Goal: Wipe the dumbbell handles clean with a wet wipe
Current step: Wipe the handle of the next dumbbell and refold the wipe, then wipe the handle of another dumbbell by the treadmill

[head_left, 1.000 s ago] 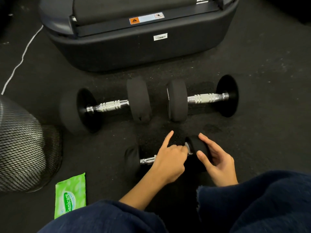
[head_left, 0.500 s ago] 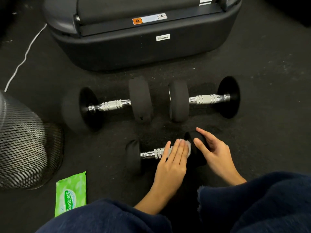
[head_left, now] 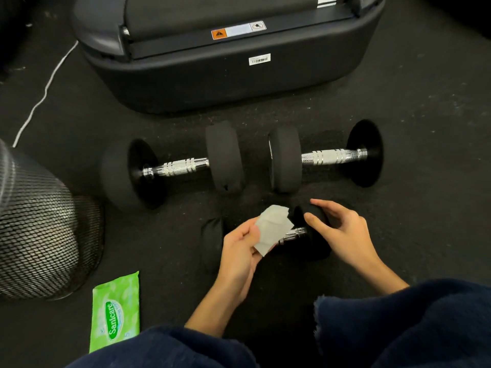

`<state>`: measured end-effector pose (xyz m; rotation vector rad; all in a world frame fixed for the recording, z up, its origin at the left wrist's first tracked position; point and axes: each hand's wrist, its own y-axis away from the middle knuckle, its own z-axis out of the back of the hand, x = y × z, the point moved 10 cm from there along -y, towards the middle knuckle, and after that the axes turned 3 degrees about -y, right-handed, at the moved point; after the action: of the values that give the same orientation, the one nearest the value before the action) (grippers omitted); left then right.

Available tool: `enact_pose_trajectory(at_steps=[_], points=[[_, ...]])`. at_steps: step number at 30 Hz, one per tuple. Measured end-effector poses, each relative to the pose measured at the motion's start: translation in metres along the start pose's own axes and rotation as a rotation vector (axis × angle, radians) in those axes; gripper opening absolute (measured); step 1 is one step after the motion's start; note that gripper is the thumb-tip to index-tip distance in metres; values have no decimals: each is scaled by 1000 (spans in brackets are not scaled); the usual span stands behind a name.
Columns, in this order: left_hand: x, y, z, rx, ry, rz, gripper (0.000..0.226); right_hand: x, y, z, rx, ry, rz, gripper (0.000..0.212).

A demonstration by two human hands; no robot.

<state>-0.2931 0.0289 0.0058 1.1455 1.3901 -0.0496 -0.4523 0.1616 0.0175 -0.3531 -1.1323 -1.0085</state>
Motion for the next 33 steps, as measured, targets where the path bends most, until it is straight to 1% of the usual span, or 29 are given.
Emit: enact_pose_trajectory(at_steps=[2,6,7,10,11,12,13,16,19,20,21,24,25,26,27,28,29,31,32,33], points=[[1,-4,3,-8,32,32,27,0,0,2,-22,42,23,35],[-2,-8,8,-19,13,17,25,9,0,6,-77,92,100,31],[-3,-9,8,-14,1,14,25,18,4,10,-121,90,157,32],[-5,-9,5,23,-44,-9,26,58,25,18,-248,4,409,30],[-7,-9,2,44,-72,-28,27,69,30,18,-256,-17,472,28],[-11,-8,-2,66,-107,-55,27,75,32,16,-248,-24,494,28],[-16,-8,-6,84,-145,-88,27,77,31,14,-228,-26,469,31],[-35,-7,-15,112,-276,-211,26,70,21,3,-103,-72,308,51],[-59,-5,-26,133,-386,-352,24,63,10,-6,24,-170,189,68],[-67,-4,-31,151,-414,-396,23,60,5,-7,69,-212,154,68],[-75,-3,-38,175,-440,-437,21,59,2,-9,119,-252,135,62],[-100,0,-59,228,-531,-537,17,64,-1,-18,250,-430,111,31],[-107,-2,-65,227,-566,-559,17,63,-3,-17,259,-516,80,27],[-114,-6,-69,212,-606,-574,19,59,-9,-12,231,-584,56,27],[-122,-11,-70,182,-647,-584,21,54,-18,-1,165,-639,44,27],[-133,-18,-69,138,-681,-599,24,48,-29,17,56,-656,51,27],[-146,-25,-68,91,-715,-623,26,44,-41,40,-73,-613,82,29],[-174,-38,-74,14,-821,-697,27,43,-62,85,-320,-346,183,31],[-186,-46,-80,-11,-889,-737,28,47,-72,99,-405,-221,233,27],[-194,-56,-89,-27,-960,-772,29,53,-82,105,-447,-125,283,22]])
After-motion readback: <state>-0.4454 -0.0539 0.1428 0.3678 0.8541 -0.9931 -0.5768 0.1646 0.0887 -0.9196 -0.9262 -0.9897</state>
